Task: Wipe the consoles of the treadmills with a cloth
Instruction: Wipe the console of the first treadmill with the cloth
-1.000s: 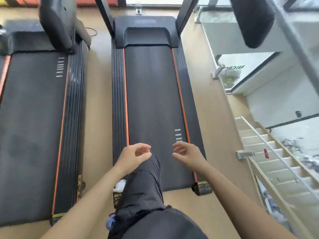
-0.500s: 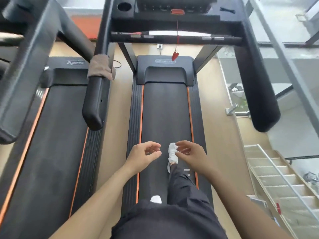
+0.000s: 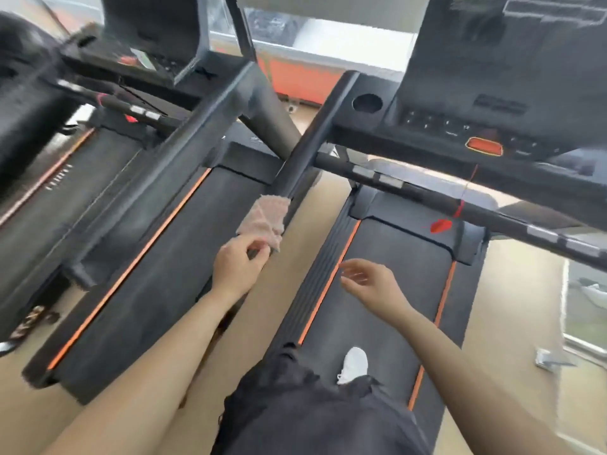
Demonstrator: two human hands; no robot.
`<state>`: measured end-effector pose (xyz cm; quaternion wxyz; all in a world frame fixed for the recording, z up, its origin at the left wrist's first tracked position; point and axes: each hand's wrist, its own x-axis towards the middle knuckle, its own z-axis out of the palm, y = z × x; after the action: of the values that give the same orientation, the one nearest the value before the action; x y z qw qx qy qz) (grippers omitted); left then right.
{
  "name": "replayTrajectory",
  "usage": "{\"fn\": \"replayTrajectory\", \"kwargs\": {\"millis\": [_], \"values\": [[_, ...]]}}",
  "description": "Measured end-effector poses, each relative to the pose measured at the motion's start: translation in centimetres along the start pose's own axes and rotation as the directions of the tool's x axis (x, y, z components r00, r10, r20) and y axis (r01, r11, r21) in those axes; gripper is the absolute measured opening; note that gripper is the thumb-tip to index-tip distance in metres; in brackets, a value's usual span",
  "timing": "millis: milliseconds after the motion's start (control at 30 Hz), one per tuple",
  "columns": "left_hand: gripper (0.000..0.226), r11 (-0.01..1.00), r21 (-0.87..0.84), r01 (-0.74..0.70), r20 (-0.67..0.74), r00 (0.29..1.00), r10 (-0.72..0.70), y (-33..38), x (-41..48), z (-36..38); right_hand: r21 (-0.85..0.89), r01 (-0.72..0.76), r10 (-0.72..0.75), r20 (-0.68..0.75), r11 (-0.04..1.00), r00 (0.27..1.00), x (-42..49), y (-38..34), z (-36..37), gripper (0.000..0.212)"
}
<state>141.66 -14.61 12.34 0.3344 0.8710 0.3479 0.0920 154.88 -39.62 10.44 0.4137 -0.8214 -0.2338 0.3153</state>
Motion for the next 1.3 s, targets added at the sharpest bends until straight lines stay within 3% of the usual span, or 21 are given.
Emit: {"fn": "replayTrajectory", "kwargs": {"millis": [200,300,400,500,700,933,1067,1167,1200,1300], "values": [[0.027,0.968,0.062,0.244,-0.183,0.956,-0.229,-0.9,8.3,-0.1,-0.081,0.110,-0.101,0.107,0.991,0.989,11.6,-5.5,-0.5,0.023],[0.039,0.940,0.103,0.326,-0.143,0.940,-0.310,-0.8,10.5,1.5,-0.174,0.222,-0.196,0.155,0.959,0.968,16.3,-7.5,1.1,0.026],[0.039,0.938,0.100,0.333,-0.132,0.938,-0.320,-0.4,10.9,2.8,-0.242,0.312,-0.280,0.160,0.919,0.947,19.7,-8.8,3.0,0.027],[0.028,0.955,-0.010,0.297,-0.191,0.937,-0.294,-1.2,10.3,3.3,-0.321,0.393,-0.357,0.168,0.862,0.919,21.4,-9.1,4.6,0.030],[0.020,0.933,-0.226,0.279,-0.195,0.926,-0.324,-2.2,9.6,2.5,-0.394,0.503,-0.443,0.240,0.769,0.864,23.0,-8.1,5.7,0.010],[0.008,0.905,-0.299,0.303,-0.178,0.914,-0.365,-2.4,9.0,1.6,-0.290,0.426,-0.338,0.307,0.857,0.890,24.3,-7.0,1.7,0.014],[0.010,0.815,-0.462,0.350,-0.178,0.864,-0.471,2.1,10.5,1.5,-0.338,0.356,-0.229,0.362,0.871,0.904,25.1,-6.0,-3.3,0.015],[0.012,0.741,-0.590,0.321,-0.095,0.884,-0.459,7.4,13.3,1.8,-0.375,0.329,-0.143,0.445,0.867,0.884,25.3,-5.8,-7.3,0.010],[0.013,0.705,-0.639,0.307,-0.059,0.895,-0.443,9.2,14.3,2.0,-0.342,0.316,-0.156,0.422,0.885,0.893,25.2,-5.9,-8.7,0.013],[0.016,0.617,-0.746,0.248,0.052,0.947,-0.318,14.4,17.0,2.9,-0.103,0.333,-0.294,0.282,0.937,0.914,24.9,-7.5,-13.0,0.047]]}}
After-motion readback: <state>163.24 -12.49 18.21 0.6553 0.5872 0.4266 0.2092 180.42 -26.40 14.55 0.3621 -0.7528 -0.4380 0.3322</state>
